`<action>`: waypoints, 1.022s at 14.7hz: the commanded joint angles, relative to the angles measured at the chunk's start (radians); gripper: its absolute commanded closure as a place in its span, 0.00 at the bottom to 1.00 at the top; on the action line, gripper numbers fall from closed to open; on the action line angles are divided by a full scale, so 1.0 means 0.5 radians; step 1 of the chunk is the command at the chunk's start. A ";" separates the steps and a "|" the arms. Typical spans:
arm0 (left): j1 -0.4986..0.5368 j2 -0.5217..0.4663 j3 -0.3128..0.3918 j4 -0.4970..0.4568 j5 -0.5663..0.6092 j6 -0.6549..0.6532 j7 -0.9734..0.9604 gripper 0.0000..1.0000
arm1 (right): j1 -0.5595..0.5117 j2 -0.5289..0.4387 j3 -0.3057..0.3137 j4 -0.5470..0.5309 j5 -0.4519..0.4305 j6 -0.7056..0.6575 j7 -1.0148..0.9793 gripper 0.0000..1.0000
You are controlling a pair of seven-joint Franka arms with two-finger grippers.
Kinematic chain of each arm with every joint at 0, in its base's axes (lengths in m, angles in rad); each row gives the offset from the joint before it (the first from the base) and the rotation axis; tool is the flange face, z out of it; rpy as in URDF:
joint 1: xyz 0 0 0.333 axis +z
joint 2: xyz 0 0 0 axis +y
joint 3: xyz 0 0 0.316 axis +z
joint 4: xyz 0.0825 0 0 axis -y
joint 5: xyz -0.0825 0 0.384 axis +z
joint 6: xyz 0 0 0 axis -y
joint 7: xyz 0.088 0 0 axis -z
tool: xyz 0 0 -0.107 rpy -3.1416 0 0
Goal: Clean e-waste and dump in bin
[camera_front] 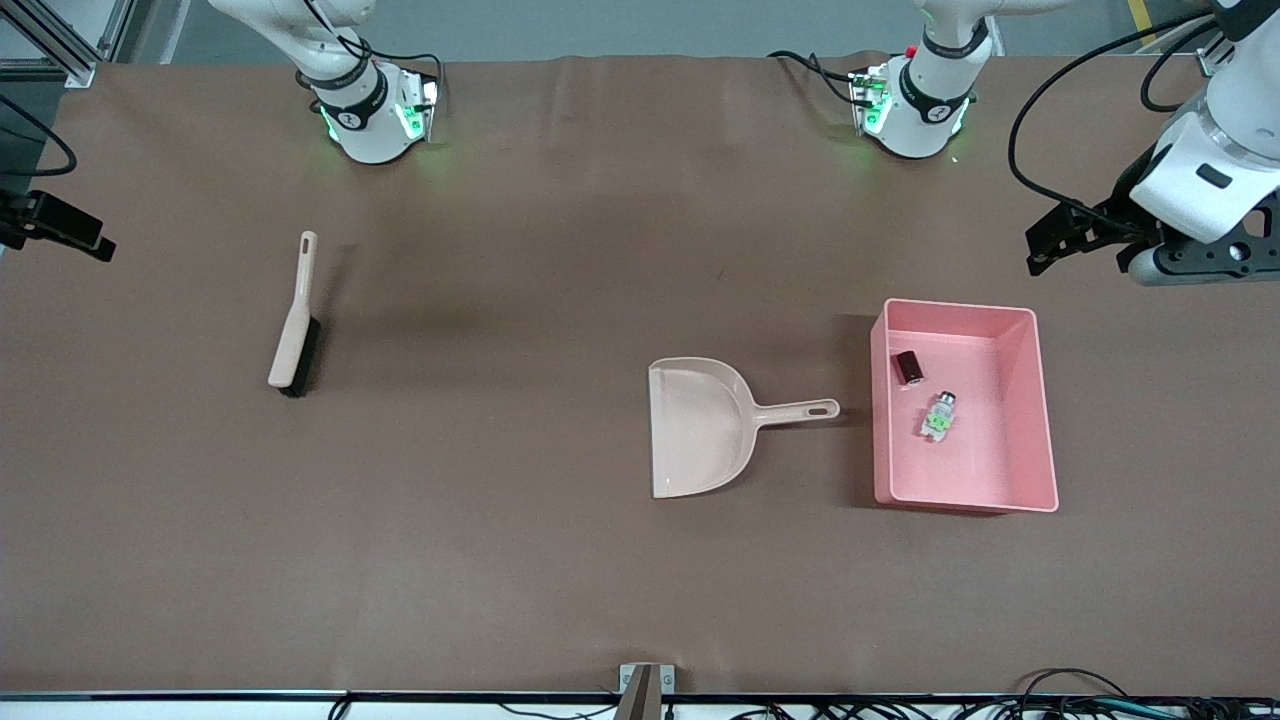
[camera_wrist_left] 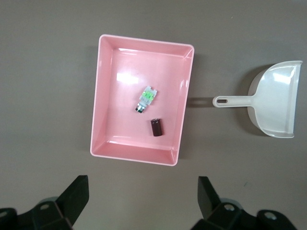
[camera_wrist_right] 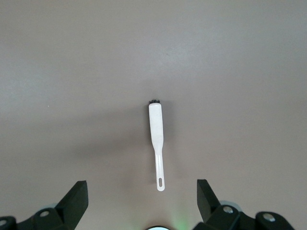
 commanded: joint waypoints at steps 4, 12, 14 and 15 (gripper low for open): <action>-0.021 -0.258 0.047 -0.356 -0.018 0.195 0.160 0.00 | 0.073 0.017 -0.001 0.085 -0.023 -0.009 0.019 0.00; -0.049 -0.184 0.136 -0.203 0.019 0.155 0.188 0.00 | 0.106 0.057 -0.007 0.147 -0.041 -0.012 0.019 0.00; -0.058 -0.169 0.136 -0.163 0.046 0.097 0.188 0.00 | 0.140 0.057 -0.022 0.147 -0.044 -0.012 0.013 0.00; -0.067 -0.163 0.136 -0.133 0.046 0.054 0.185 0.00 | 0.137 0.057 -0.022 0.147 -0.044 -0.012 0.013 0.00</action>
